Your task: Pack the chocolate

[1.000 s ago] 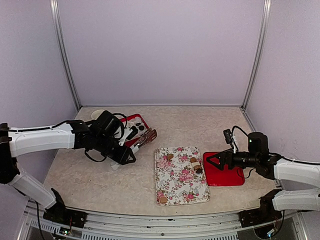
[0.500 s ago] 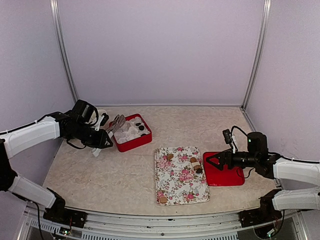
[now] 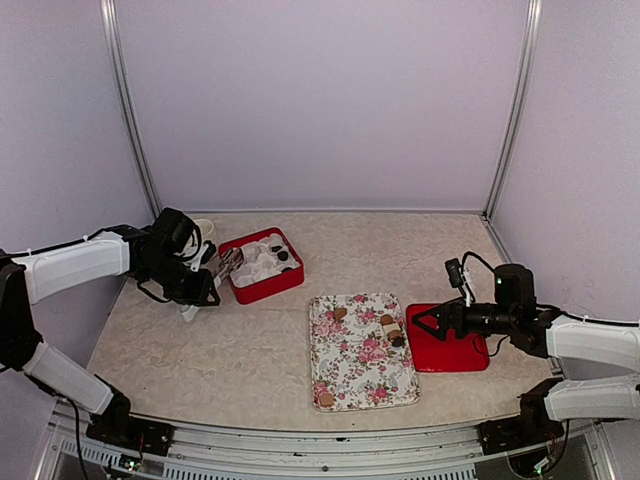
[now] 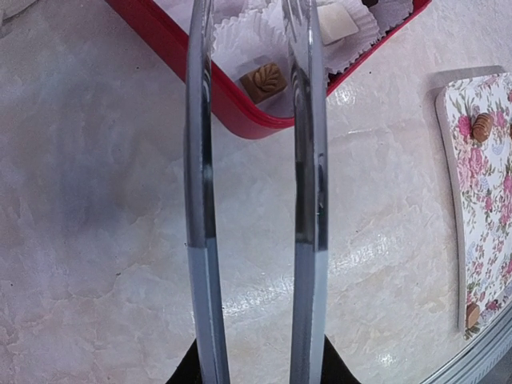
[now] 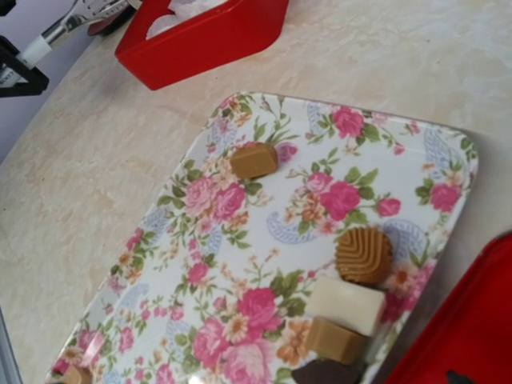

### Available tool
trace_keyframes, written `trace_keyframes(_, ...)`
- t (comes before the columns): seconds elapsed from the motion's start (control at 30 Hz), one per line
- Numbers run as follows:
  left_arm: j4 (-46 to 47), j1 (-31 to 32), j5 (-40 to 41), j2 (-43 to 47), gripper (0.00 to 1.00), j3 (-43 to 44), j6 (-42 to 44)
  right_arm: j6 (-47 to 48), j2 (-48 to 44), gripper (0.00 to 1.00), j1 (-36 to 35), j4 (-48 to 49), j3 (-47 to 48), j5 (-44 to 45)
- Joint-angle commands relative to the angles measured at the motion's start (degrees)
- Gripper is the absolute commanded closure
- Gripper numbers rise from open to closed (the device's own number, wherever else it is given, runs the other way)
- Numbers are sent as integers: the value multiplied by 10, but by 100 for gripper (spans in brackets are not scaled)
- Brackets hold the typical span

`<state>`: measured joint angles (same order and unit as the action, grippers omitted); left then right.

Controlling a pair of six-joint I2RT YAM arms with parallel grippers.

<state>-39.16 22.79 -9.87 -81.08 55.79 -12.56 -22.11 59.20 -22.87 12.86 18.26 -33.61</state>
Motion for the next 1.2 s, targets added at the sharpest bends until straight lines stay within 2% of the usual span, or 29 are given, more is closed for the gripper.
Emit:
trace_keyframes(0.0, 3, -4, 14, -11, 76, 11, 9, 4, 4, 0, -6, 18, 7, 0)
trace_keyframes(0.63, 17, -4, 34, -50, 70, 36, 13, 8, 4, 0, -6, 17, 1, 6)
trace_keyframes(1.17, 30, 2, 16, -23, 67, 38, 18, 9, 4, 0, -6, 16, 1, 6)
